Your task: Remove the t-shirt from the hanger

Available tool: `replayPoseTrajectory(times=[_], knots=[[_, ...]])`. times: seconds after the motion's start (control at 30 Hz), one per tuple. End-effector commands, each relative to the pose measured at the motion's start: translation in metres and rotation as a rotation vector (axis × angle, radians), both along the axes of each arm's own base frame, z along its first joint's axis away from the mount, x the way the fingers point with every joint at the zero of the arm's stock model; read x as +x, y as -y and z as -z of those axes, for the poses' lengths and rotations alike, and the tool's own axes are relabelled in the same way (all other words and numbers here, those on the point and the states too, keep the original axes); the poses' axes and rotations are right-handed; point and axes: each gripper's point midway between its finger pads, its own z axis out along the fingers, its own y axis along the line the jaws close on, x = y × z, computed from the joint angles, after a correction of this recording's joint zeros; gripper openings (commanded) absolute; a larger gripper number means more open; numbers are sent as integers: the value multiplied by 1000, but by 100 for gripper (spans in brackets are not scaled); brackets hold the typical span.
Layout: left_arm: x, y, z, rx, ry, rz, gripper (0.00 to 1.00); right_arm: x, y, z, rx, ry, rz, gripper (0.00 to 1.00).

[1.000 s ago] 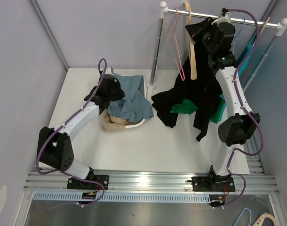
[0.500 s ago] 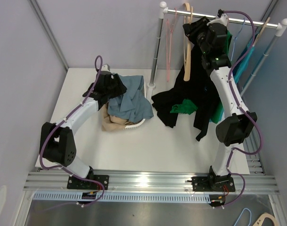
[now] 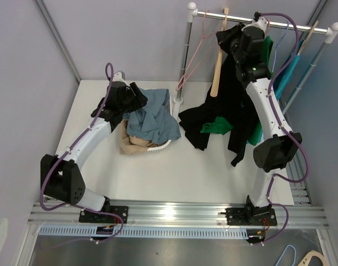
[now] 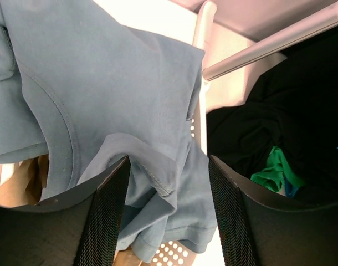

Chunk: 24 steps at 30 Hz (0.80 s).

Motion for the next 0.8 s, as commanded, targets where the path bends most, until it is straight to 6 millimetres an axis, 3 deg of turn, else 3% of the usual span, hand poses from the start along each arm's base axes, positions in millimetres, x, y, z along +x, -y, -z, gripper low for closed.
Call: replayPoseTrajectory(times=[0.0,0.1,0.13,0.2,0.33,0.5,0.53,0.7,0.73,0.77], knots=[[-2,-5,-25,-16,68,-18,63,-3,5,-15,15,8,27,0],[-4,-7,-23,-16,64,-20,63,-6,3,-20,31,-3,14,1],[-4,-6,-25,-17,68,-19,64,-6,2,-21,33,-2,9,14],[-5,-6,-24,-17,66,-19,64,-8,1,-24,34,3,4,30],[-6,-7,-24,-15,67,-22,64,-9,2,-28,35,13,10,47],[-10,-10,-24,-7,71,-26,64,-12,-1,-27,27,7,3,55],[-10,-10,-27,-8,78,-27,64,-15,0,-30,25,9,5,60],[-15,-14,-34,-8,91,-37,64,-30,2,-28,-33,-22,34,63],[-17,-15,-35,-8,96,-41,64,-33,-2,-17,-51,-43,27,63],[-19,-16,-34,-5,98,-43,64,-46,-1,-32,-51,-7,25,63]])
